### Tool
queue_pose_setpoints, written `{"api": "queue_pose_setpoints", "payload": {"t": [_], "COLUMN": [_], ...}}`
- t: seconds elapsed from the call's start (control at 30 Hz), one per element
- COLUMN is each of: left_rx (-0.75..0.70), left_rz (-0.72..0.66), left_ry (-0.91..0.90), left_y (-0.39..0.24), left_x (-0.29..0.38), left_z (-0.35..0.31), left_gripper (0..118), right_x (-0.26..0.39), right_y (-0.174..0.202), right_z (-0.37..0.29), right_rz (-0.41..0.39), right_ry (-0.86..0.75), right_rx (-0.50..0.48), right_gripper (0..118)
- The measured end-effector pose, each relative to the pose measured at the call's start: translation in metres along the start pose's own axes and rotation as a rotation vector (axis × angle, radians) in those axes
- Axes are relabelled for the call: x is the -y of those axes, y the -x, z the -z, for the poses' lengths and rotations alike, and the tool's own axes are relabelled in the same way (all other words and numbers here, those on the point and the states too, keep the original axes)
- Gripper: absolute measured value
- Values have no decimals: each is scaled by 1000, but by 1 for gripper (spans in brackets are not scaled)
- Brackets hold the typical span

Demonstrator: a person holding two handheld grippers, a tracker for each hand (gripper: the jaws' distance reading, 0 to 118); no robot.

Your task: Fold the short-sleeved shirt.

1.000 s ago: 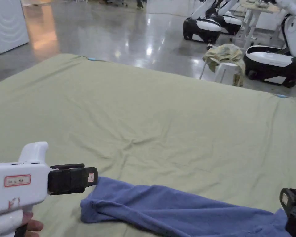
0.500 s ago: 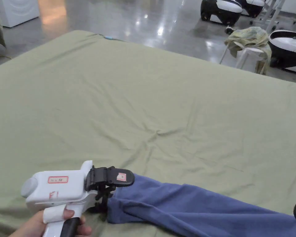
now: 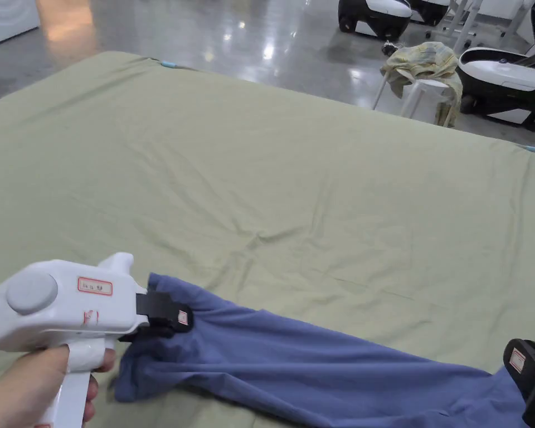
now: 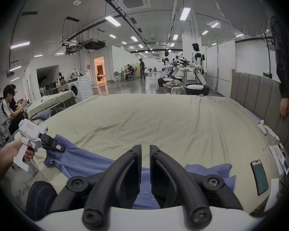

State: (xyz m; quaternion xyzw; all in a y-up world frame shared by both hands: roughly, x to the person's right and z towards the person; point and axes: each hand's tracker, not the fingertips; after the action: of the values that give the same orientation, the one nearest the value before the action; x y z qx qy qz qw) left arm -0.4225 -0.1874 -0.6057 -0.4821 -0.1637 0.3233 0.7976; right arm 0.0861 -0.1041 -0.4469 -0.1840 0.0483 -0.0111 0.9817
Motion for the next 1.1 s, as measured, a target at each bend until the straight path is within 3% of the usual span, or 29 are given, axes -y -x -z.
{"api": "queue_pose_setpoints", "payload": {"t": [0.07,0.17,0.23,0.4,0.53,0.6,0.63,0.67,0.73,0.83,0.9,0.97,1.0,1.03,1.07,1.1], "left_rx": [-141,-133,-124,-186,-262,-255,-171,-86,-34,65,57,-18,-45,-53,-38,-72], "left_rz": [113,151,259,519,388,357,332,296,308,367,348,304,294,285,263,236], "left_ry": [-19,-123,-128,-136,-8,6,-10,4,-66,-239,-287,-292,-282,-249,-179,-129], "left_y": [-28,-77,-127,-218,-215,-207,-205,-208,-223,-224,-217,-196,-189,-179,-172,-170], "left_x": [4,28,53,119,150,151,146,140,131,116,108,102,102,102,104,108], "left_z": [-11,-20,-13,67,153,167,166,159,129,66,38,26,31,37,48,61], "left_gripper": [6,6,6,6,6,19,35,62,87,90,91,89,77,48,6,6], "right_x": [1,1,3,8,12,13,13,13,13,13,15,17,19,20,21,21], "right_y": [0,-2,-4,-20,-34,-39,-42,-45,-50,-56,-59,-61,-61,-61,-61,-60], "right_z": [-5,-12,-17,-26,-35,-38,-39,-40,-43,-47,-47,-46,-44,-43,-41,-39], "right_rz": [5,24,21,42,65,78,81,87,91,88,95,106,109,109,109,109], "right_ry": [-19,-40,-54,-64,-68,-71,-69,-68,-74,-78,-74,-68,-65,-61,-54,-49], "right_rx": [-12,-36,-42,-56,-64,-58,-60,-66,-67,-62,-61,-55,-53,-50,-47,-45], "right_gripper": [12,12,12,12,12,12,12,12,12,12,12,12,12,12,12,12]}}
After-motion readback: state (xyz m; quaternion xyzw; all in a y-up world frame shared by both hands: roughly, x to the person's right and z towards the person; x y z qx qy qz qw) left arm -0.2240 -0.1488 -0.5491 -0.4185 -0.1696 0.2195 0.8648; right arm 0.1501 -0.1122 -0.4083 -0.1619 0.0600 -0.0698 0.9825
